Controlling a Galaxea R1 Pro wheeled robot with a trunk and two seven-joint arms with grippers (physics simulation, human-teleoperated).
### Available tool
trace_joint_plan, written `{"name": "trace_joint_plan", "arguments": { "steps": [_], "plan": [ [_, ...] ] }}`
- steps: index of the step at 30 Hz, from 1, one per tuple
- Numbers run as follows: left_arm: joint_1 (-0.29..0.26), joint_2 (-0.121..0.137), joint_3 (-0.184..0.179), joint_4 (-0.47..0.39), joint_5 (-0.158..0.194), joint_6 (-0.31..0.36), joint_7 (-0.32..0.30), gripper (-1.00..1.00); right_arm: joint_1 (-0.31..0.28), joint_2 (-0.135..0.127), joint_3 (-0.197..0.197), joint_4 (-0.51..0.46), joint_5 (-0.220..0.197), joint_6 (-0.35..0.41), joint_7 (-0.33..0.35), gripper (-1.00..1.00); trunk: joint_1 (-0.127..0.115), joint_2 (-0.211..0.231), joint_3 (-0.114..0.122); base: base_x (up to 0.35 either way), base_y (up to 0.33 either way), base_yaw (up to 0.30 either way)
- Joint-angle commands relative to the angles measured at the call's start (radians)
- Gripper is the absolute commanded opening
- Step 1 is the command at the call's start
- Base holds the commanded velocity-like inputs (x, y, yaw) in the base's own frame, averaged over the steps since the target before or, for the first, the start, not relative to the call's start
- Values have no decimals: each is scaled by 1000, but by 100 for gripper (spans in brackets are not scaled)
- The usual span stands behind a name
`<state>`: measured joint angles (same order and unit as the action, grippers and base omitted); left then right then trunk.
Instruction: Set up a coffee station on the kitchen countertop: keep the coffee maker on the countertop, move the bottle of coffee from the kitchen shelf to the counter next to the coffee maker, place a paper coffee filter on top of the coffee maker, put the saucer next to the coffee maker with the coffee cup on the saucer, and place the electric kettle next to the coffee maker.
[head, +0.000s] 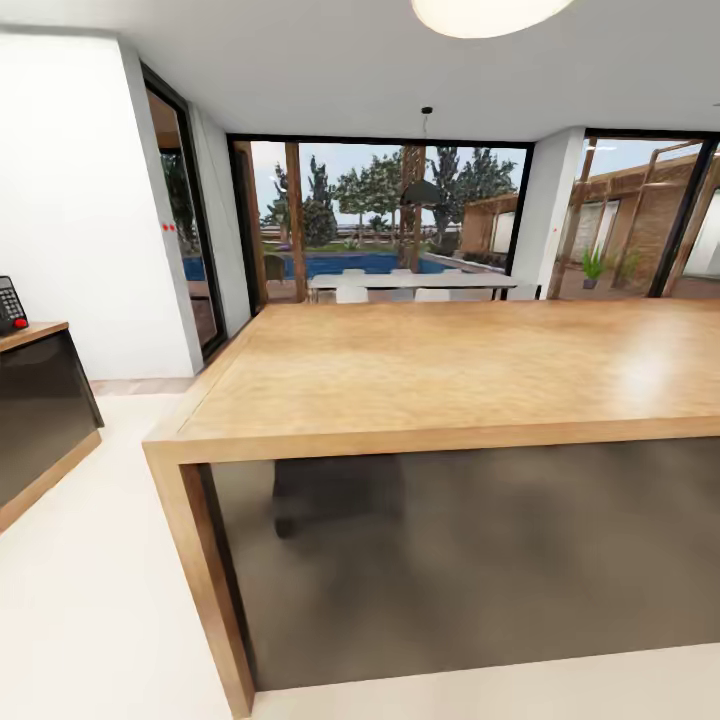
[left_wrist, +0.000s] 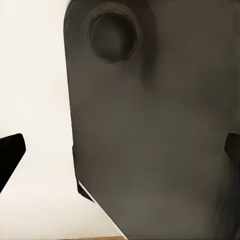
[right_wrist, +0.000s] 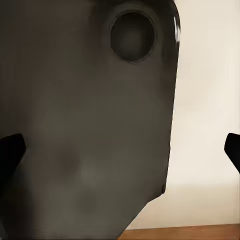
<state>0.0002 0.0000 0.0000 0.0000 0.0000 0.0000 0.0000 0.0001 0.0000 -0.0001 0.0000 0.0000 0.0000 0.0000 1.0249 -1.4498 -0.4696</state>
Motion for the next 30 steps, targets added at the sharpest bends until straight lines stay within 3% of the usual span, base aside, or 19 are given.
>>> {"name": "trace_joint_plan", "arguments": {
  "steps": [1, 6, 12, 21, 30],
  "plan": [
    [2, -2, 5, -6, 2, -2, -2, 100, -3, 6, -5, -6, -5, -6, -1, 100, 0, 0, 0, 0, 0, 0],
    [2, -2, -5, -6, 0, -2, -2, 100, -3, 32, 1, -34, -1, -11, 1, 100, 0, 0, 0, 0, 0, 0],
    [1, 9, -12, -23, -5, -10, -3, 100, -3, 27, 0, -56, 0, -11, -1, 100, 0, 0, 0, 0, 42, 0],
    [2, 13, -11, -25, -5, -61, -2, 100, -3, 24, 1, -93, 0, -11, 3, 100, 0, 0, 0, 0, 279, -11],
    [4, 16, -11, -24, -6, -63, -2, 100, -3, 24, 2, -94, 0, -11, 5, 100, 0, 0, 0, 0, 238, -222]
  ]
}}
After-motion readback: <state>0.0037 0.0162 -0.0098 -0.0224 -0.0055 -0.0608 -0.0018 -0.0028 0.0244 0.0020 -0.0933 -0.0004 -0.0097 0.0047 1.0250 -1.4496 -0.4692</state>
